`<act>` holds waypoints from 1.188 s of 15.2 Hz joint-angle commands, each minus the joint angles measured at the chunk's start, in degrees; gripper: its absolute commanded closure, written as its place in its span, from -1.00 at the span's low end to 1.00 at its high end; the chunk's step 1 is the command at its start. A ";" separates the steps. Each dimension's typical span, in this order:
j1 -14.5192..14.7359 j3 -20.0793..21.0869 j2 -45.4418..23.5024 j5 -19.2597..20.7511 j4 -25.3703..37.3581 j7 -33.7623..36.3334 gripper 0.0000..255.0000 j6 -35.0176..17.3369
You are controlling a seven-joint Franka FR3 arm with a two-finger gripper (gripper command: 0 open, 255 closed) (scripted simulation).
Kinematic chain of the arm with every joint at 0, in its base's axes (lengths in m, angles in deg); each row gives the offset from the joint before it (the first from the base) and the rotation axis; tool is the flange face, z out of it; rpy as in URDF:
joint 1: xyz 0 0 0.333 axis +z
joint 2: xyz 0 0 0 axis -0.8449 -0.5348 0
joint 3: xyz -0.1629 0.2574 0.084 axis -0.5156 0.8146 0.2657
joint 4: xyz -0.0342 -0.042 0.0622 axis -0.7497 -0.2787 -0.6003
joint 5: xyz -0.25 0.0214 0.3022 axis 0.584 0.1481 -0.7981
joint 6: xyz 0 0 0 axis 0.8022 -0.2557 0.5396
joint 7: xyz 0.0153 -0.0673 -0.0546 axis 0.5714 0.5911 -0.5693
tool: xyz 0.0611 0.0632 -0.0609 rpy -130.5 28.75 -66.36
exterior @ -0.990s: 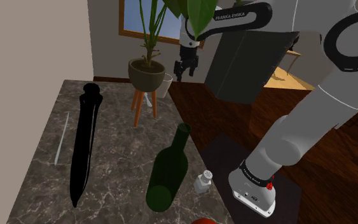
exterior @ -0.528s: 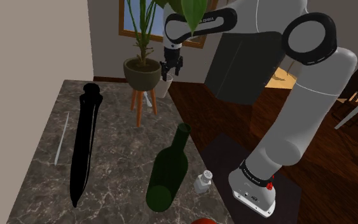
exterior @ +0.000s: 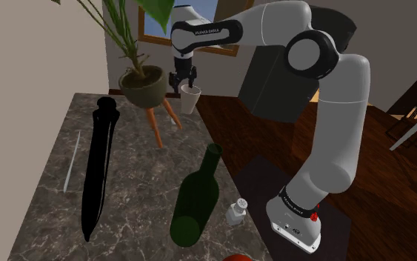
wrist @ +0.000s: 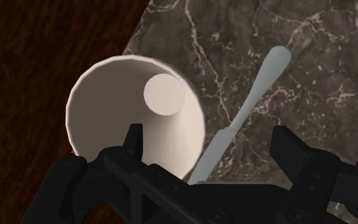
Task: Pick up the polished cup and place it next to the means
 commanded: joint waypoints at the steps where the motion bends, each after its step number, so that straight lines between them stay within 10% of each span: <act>1: -0.23 -0.13 -0.83 0.08 -0.13 -0.16 -1.00 -1.05; 14: -0.57 -0.29 -1.53 0.29 -3.33 0.04 -1.00 -4.97; 15: -0.57 -0.29 -1.53 0.29 -3.33 0.04 1.00 -4.97; 18: -0.57 -0.29 -1.53 0.29 -3.33 0.04 1.00 -4.97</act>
